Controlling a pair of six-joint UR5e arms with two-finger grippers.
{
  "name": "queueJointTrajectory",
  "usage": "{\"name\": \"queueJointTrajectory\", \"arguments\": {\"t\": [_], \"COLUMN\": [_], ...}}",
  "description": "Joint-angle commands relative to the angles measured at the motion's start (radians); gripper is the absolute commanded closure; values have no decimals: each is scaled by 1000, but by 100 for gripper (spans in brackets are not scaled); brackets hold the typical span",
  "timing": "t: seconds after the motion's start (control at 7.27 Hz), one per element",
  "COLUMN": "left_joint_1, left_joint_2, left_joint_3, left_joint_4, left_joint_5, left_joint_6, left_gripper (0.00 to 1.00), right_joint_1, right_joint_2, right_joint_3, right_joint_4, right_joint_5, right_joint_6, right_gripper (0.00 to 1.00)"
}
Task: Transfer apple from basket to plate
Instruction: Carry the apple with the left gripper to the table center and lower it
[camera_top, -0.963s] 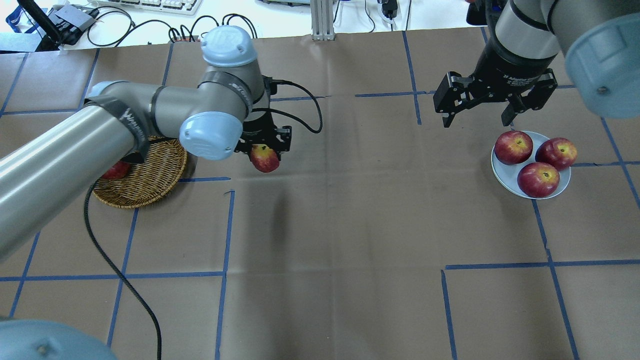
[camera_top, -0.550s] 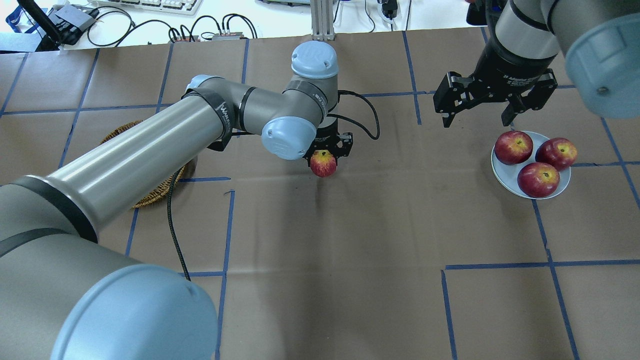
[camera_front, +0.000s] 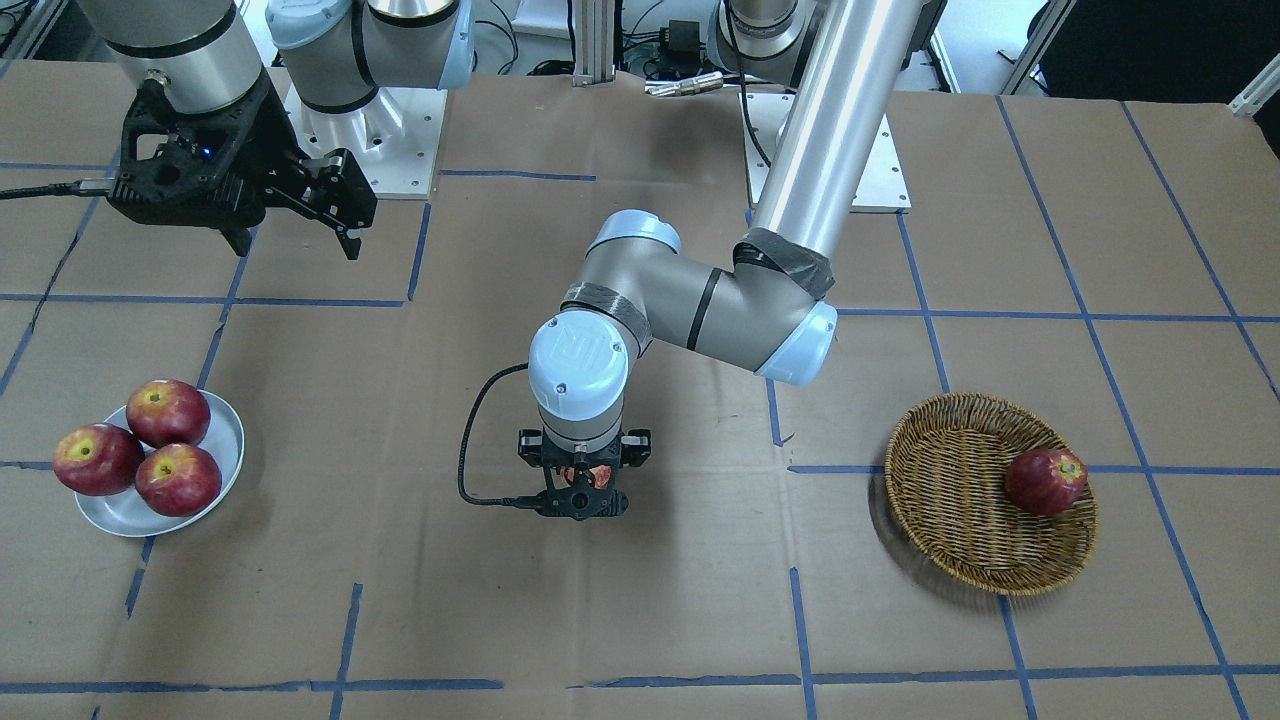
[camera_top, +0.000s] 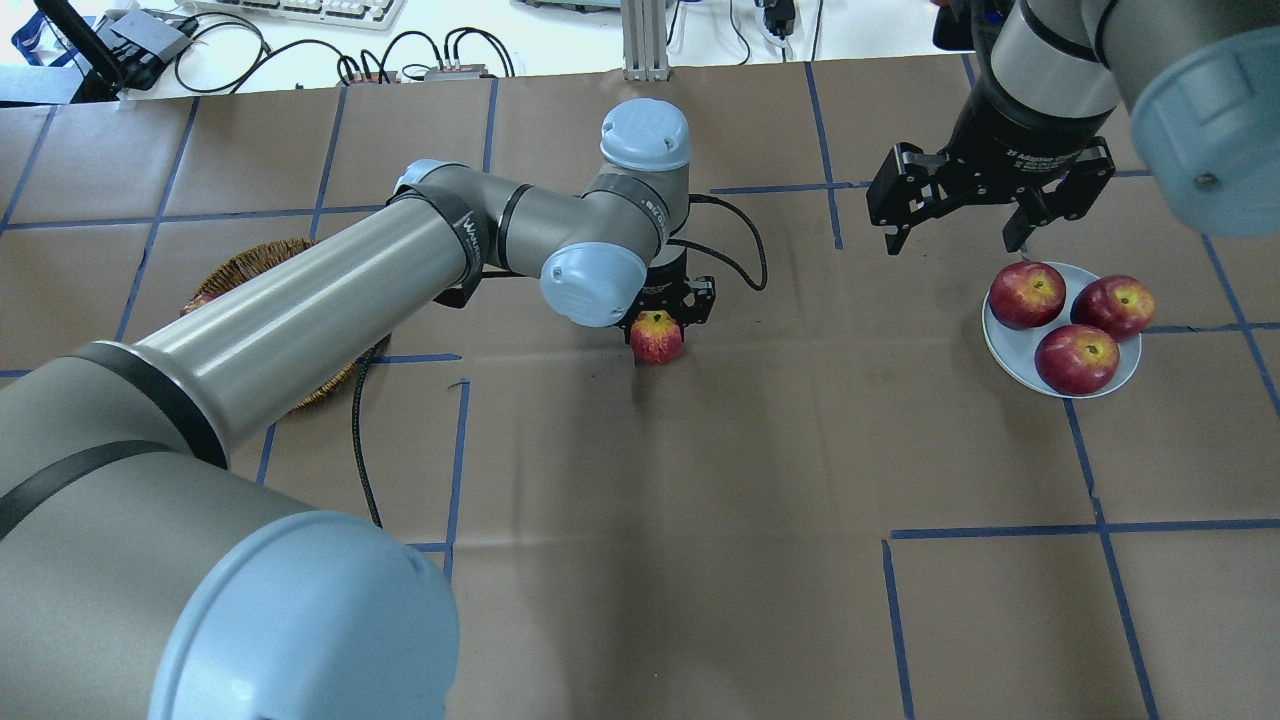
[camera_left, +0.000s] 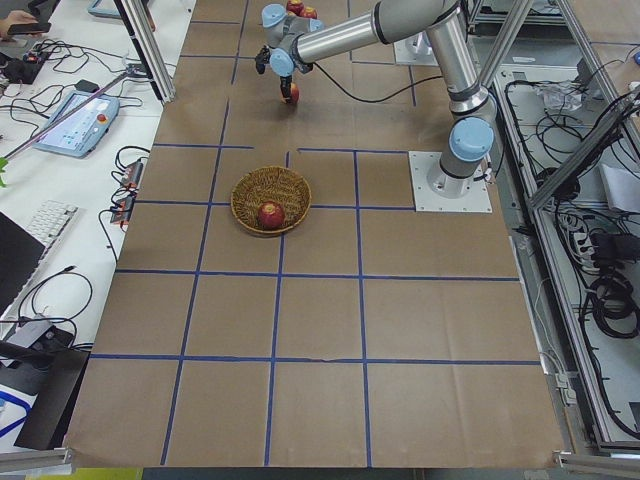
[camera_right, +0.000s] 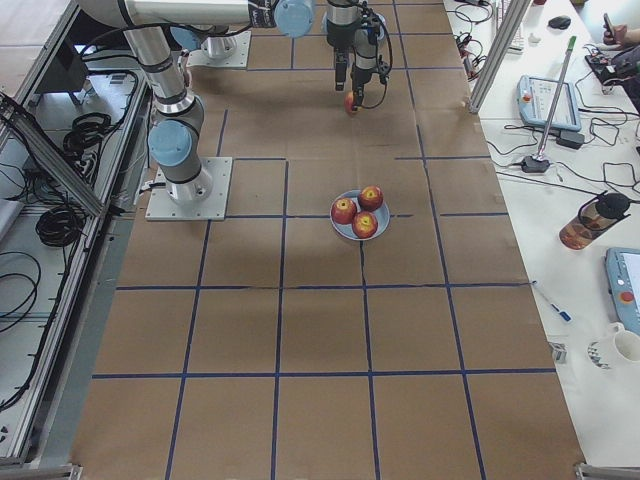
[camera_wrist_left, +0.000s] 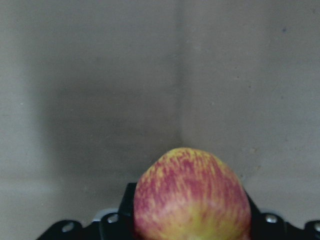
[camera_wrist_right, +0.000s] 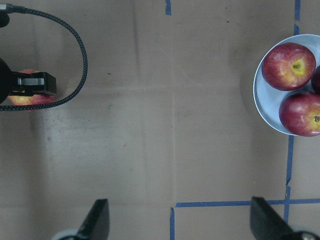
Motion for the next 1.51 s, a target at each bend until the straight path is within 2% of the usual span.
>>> {"name": "queueJointTrajectory", "arguments": {"t": [0.0,0.28,0.69,1.1,1.38], "left_joint_1": [-10,-10,-10,-13,-1], "left_joint_2": [-8,-10,-10,28,118], "left_joint_3": [1,1,1,6,36], "left_joint_4": [0,0,2,0,-50], "left_joint_5": [1,1,-1,-4,5], "left_joint_6": [-1,-3,-3,-3,2], "left_gripper": [28,23,4,1,1], "right_joint_1": [0,0,0,0,0], "right_joint_2": [-1,10,10,7,2], "right_joint_3": [2,-1,0,-3,-4], "right_joint_4": [-1,-4,-5,-5,-7], "right_joint_5": [0,1,0,-2,0], "right_joint_6": [0,0,0,0,0], "right_gripper": [0,0,0,0,0]}}
